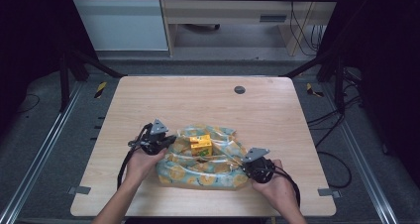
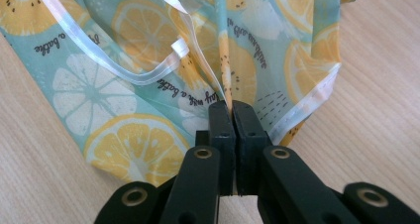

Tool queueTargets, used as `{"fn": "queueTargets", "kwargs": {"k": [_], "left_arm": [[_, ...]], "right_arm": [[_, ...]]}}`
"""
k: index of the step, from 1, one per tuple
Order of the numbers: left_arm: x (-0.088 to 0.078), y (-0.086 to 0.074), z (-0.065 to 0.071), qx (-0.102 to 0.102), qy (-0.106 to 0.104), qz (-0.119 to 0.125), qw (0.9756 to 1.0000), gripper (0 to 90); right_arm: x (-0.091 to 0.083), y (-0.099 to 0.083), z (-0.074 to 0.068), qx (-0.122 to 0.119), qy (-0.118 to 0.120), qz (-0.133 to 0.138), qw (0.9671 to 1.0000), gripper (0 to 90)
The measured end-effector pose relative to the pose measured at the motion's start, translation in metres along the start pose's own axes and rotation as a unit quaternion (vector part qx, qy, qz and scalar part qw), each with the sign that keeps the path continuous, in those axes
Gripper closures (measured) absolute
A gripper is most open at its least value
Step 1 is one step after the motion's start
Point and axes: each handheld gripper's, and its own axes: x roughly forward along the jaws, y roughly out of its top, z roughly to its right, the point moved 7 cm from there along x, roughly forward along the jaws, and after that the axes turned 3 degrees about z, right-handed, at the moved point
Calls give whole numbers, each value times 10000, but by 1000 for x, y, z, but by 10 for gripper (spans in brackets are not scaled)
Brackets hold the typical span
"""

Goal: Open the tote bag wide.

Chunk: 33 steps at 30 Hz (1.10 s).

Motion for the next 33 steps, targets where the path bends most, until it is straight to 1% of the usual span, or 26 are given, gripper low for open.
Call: {"fn": "queueTargets", "kwargs": {"k": [4, 6, 8, 9, 10, 11, 13, 14, 18, 21, 24, 27, 28, 31, 33], "left_arm": [[1, -2, -1, -50, 25, 6, 10000, 900], [3, -3, -3, -125, 15, 21, 9999, 900], [4, -4, -3, -139, 17, 17, 9999, 900], [6, -5, -4, -179, 8, -2, 9998, 900], [6, -5, -4, -179, 8, -2, 9998, 900], [8, -6, -5, -239, -23, -17, 9997, 900], [9, -6, -6, -234, -22, -29, 9997, 900], [11, -8, -5, -242, -24, -75, 9997, 900], [13, -9, -5, -236, -20, -120, 9996, 900], [15, -12, -4, -208, -43, -203, 9996, 900], [16, -14, -4, -228, -42, -221, 9995, 900], [17, -16, -4, -185, -39, -265, 9995, 900], [19, -18, -3, -198, -30, -278, 9994, 900], [19, -18, -3, -191, -21, -289, 9994, 900], [19, -18, -2, -142, 20, -295, 9995, 900]], "right_arm": [[-1, -2, 3, -3, -57, 40, 10000, 862], [-2, -4, 4, 9, -58, 57, 10000, 875], [-2, -4, 5, -7, -75, 57, 10000, 881], [-1, -4, 6, 10, -54, 63, 10000, 886], [0, -5, 8, 17, -85, 50, 10000, 887], [1, -5, 8, 53, -77, 57, 9999, 888], [2, -6, 10, 69, -101, 33, 9999, 889], [3, -7, 11, 57, -79, 46, 9999, 889], [6, -10, 11, 94, -40, 18, 9999, 890], [7, -12, 12, 97, -45, 2, 9999, 891], [8, -12, 12, 99, -29, -12, 9999, 892], [9, -13, 13, 120, -18, -12, 9999, 892], [10, -14, 14, 168, -32, -17, 9999, 892], [11, -14, 16, 187, -33, -7, 9998, 892], [12, -14, 17, 165, -53, -22, 9998, 892]]}}
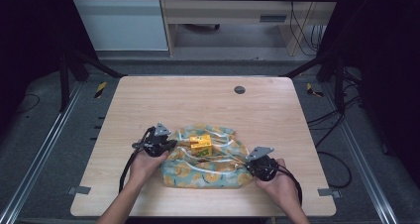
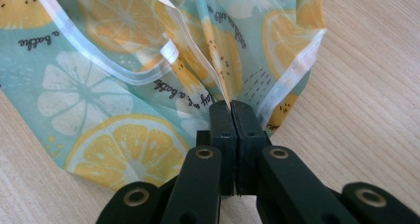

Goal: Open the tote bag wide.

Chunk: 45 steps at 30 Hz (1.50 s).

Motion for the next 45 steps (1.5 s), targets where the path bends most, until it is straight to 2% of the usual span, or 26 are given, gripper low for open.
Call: {"fn": "queueTargets", "kwargs": {"k": [13, 15, 21, 23, 24, 25, 26, 27, 28, 29, 30, 31, 32, 33, 34, 35, 36, 37, 38, 39, 40, 41, 42, 43, 45], "left_arm": [[1, -5, 1, 50, 46, -102, 9999, 900], [1, -5, 2, 122, 86, -124, 9998, 900], [-1, -7, 4, 74, 72, -91, 9999, 887], [-3, -6, 3, 95, 65, -53, 9999, 843], [-7, -5, 4, 107, 95, 47, 9999, 807], [-7, -5, 4, 107, 95, 47, 9999, 781], [-13, -2, 5, 122, 83, 178, 9997, 756], [-13, -2, 5, 122, 83, 178, 9997, 727], [-16, 0, 5, 140, 74, 242, 9996, 685], [-19, 1, 6, 150, 94, 305, 9994, 685], [-23, 3, 6, 143, 128, 377, 9991, 640], [-27, 5, 6, 118, 147, 459, 9988, 535], [-35, 10, 7, 99, 143, 633, 9978, 501], [-35, 10, 7, 99, 143, 633, 9978, 468], [-44, 16, 9, 84, 128, 793, 9967, 426], [-44, 16, 9, 84, 128, 793, 9967, 387], [-54, 23, 9, 33, 141, 946, 9954, 355], [-54, 23, 9, 33, 141, 946, 9954, 336], [-65, 29, 8, -16, 184, 1128, 9934, 313], [-71, 31, 6, -28, 208, 1203, 9925, 290], [-71, 31, 6, -28, 208, 1203, 9925, 275], [-76, 32, 4, -40, 238, 1247, 9919, 275], [-85, 31, -2, -103, 315, 1266, 9914, 235], [-85, 31, -2, -103, 315, 1266, 9914, 219], [-99, 27, -15, -232, 489, 1337, 9895, 198]], "right_arm": [[2, 0, 2, 41, -43, 16, 10000, 892], [2, 0, 3, 62, -65, 31, 10000, 892], [2, -1, 4, 93, -78, 157, 9998, 860], [1, -1, 3, 106, -79, 249, 9996, 786], [0, 0, 2, 74, -80, 320, 9994, 726], [0, 0, 2, 74, -80, 320, 9994, 726], [-3, 3, 2, 64, -145, 421, 9990, 602], [-3, 3, 2, 64, -145, 421, 9990, 602], [-7, 7, 2, 63, -209, 556, 9982, 464], [-7, 7, 2, 63, -209, 556, 9982, 464], [-10, 9, 1, 91, -238, 644, 9976, 421], [-17, 14, 1, 99, -289, 846, 9959, 317], [-20, 17, 1, 78, -305, 946, 9950, 269], [-24, 20, 0, 112, -275, 1016, 9944, 219], [-29, 23, 0, 154, -271, 1102, 9934, 187], [-29, 23, 0, 154, -271, 1102, 9934, 187], [-40, 31, 0, 180, -271, 1386, 9898, 146], [-45, 35, 1, 220, -245, 1494, 9882, 123], [-51, 39, 2, 251, -245, 1589, 9867, 107], [-57, 43, 4, 276, -274, 1692, 9848, 100], [-57, 43, 4, 276, -274, 1692, 9848, 100], [-62, 46, 6, 269, -325, 1781, 9831, 93], [-71, 50, 13, 307, -432, 1861, 9811, 83], [-74, 51, 18, 353, -469, 1899, 9800, 80], [-78, 51, 27, 485, -539, 1938, 9784, 66]]}}
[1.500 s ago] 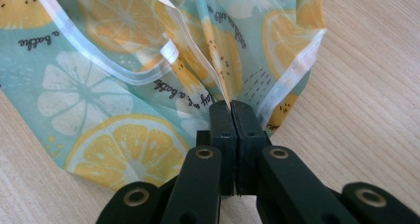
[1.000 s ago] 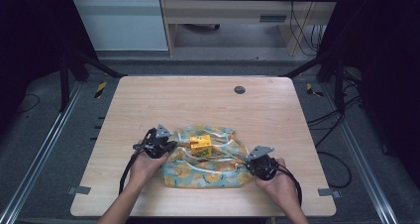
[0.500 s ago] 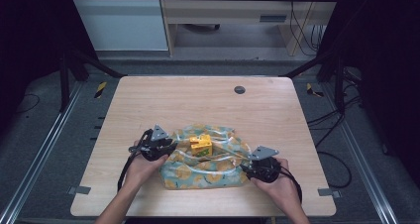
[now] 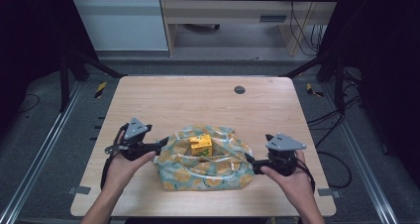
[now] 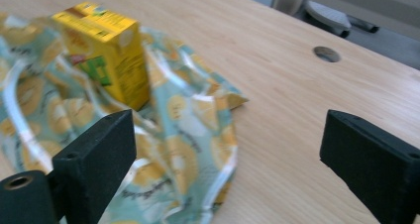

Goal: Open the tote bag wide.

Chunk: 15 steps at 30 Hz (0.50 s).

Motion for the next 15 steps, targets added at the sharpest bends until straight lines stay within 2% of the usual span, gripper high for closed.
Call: {"fn": "queueTargets", "kwargs": {"k": [2, 3, 4, 5, 8, 9, 10, 12, 14, 15], "left_arm": [[-7, -4, -11, -112, 109, 9, 9999, 174], [-7, -4, -11, -112, 109, 9, 9999, 165], [-10, -6, -16, -181, 163, 7, 9997, 165], [-15, -13, -27, -254, 284, -35, 9993, 150], [-22, -25, -40, -299, 431, -140, 9985, 142], [-22, -25, -40, -299, 431, -140, 9985, 138], [-23, -29, -44, -328, 471, -165, 9982, 136], [-27, -42, -53, -419, 556, -253, 9973, 130], [-28, -52, -58, -481, 612, -318, 9965, 124], [-28, -52, -58, -481, 612, -318, 9965, 120]], "right_arm": [[-1, 0, 9, 134, -104, 43, 9998, 63], [-1, 0, 9, 134, -104, 43, 9998, 63], [-1, 0, 14, 242, -166, 38, 9996, 62], [1, -2, 22, 361, -281, 38, 9989, 62], [4, -7, 34, 485, -460, -39, 9978, 62], [4, -7, 34, 485, -460, -39, 9978, 62], [6, -13, 42, 559, -600, -148, 9965, 70], [8, -19, 50, 657, -731, -261, 9948, 75], [10, -27, 57, 758, -880, -387, 9925, 83], [11, -32, 61, 799, -953, -463, 9912, 85]]}}
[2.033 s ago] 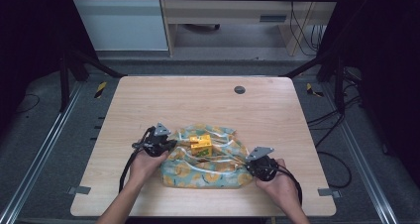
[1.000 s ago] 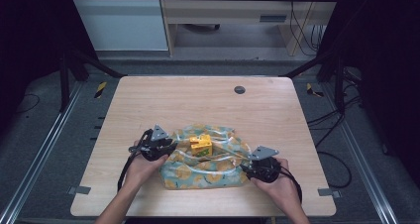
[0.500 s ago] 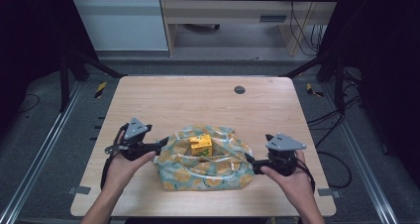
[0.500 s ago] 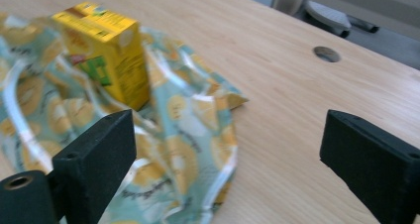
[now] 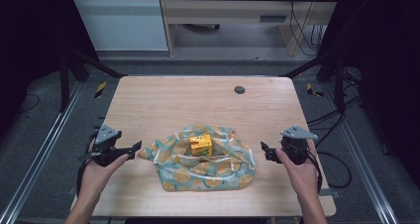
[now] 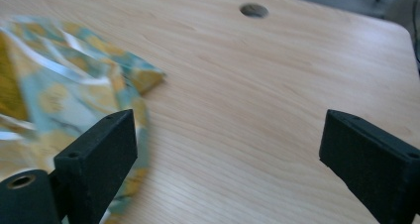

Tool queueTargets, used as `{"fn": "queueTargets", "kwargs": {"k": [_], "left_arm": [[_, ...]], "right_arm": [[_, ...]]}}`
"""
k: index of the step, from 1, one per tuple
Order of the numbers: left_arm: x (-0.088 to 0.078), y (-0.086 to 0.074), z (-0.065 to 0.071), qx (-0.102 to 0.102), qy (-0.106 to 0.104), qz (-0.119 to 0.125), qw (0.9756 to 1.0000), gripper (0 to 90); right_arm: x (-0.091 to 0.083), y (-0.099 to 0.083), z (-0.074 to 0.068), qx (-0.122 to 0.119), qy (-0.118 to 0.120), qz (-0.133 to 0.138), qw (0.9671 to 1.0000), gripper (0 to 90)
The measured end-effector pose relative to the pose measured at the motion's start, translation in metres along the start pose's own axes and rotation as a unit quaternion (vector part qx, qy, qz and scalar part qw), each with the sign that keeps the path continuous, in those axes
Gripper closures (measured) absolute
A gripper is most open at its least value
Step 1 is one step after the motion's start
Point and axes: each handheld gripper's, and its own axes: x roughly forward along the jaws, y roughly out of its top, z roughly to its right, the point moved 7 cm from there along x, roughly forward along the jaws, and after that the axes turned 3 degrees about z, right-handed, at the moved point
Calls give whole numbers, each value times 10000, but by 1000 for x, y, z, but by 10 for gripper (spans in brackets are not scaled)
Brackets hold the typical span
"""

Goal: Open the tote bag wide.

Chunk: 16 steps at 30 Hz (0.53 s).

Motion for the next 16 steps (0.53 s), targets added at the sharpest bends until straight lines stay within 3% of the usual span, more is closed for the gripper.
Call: {"fn": "queueTargets", "kwargs": {"k": [5, 10, 12, 13, 16], "left_arm": [[2, -31, -14, -157, 154, -211, 9995, 103], [3, -45, -21, -438, 140, -279, 9986, 97], [4, -47, -22, -394, 136, -333, 9986, 90], [5, -52, -23, -274, 174, -500, 9982, 86], [6, -54, -25, -299, 189, -564, 9978, 85]], "right_arm": [[9, -20, 13, 168, -188, -99, 9996, 86], [15, -41, 17, 324, -233, -170, 9991, 84], [16, -45, 17, 311, -229, -200, 9991, 81], [17, -49, 17, 348, -225, -253, 9988, 77], [15, -51, 18, 380, -255, -244, 9987, 75]]}}
